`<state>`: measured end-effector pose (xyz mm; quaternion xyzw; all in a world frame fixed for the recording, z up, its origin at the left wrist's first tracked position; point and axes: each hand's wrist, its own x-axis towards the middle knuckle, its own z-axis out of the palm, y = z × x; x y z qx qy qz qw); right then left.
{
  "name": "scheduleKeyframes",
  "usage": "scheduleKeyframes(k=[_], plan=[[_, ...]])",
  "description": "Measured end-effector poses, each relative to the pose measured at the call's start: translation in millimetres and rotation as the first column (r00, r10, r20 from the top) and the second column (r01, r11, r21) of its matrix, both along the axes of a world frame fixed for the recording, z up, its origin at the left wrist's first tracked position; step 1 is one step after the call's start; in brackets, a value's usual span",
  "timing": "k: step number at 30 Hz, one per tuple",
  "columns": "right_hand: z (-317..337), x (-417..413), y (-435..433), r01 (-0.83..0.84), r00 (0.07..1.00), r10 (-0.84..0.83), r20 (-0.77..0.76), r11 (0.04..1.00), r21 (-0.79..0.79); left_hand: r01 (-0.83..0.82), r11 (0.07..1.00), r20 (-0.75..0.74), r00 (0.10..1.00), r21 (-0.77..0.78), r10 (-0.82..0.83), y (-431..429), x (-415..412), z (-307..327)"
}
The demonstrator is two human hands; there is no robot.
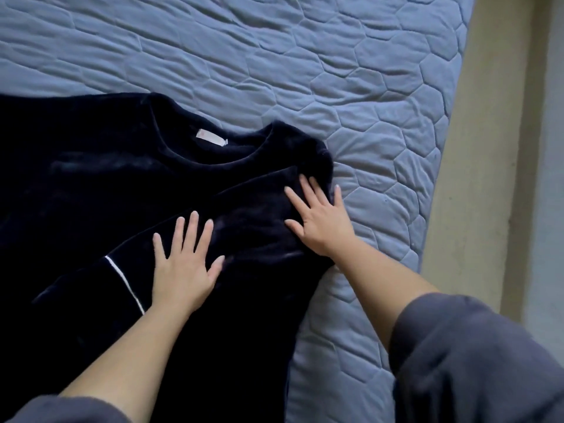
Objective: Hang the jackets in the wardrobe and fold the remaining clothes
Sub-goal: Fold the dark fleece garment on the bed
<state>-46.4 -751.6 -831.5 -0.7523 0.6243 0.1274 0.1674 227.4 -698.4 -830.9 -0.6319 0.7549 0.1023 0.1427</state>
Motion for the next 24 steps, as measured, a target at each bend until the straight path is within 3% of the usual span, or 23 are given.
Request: scheduleKeyframes(k=[7, 12, 17, 18, 19, 21, 22, 24], plan=[[13.1, 42.5, 40.0, 0.007, 0.997, -0.014, -0.073, 0.995, -0.100, 0.055, 0.998, 0.092, 0.994, -0.036, -0.051, 34.3, 95.1, 21.1], [8.3, 120.4, 63.9, -0.002, 0.999, 0.001, -0.033, 0.999, -0.051, -0.139, 0.990, -0.029, 0.990, -0.008, 0.139, 52.3, 161.3, 27.9], [1.2, 228.1, 92.7, -0.191, 0.979, 0.194, 0.060, 0.980, -0.049, -0.145, 0.989, -0.125, 0.981, 0.016, 0.145, 64.9, 214.0, 30.3], [4.0, 241.0, 98.4, -0.208, 0.976, 0.210, 0.062, 0.978, -0.032, -0.243, 0.968, -0.218, 0.943, 0.068, 0.252, 61.0, 222.2, 31.9], [8.3, 250.1, 103.6, -0.222, 0.973, 0.223, 0.061, 0.975, -0.014, -0.387, 0.904, -0.321, 0.845, 0.183, 0.427, 53.9, 228.3, 35.0], [20.1, 257.6, 113.2, -0.263, 0.964, 0.262, 0.056, 0.965, 0.011, -0.585, 0.652, -0.403, 0.512, 0.483, 0.758, 37.1, 232.8, 44.7], [26.8, 257.5, 117.3, -0.265, 0.963, 0.263, 0.057, 0.964, 0.020, -0.603, 0.541, -0.400, 0.365, 0.587, 0.841, 31.0, 233.0, 49.0], [36.6, 252.9, 125.1, -0.148, 0.989, 0.147, 0.036, 0.988, 0.036, -0.635, 0.418, -0.404, 0.176, 0.650, 0.897, 23.8, 232.6, 53.8]])
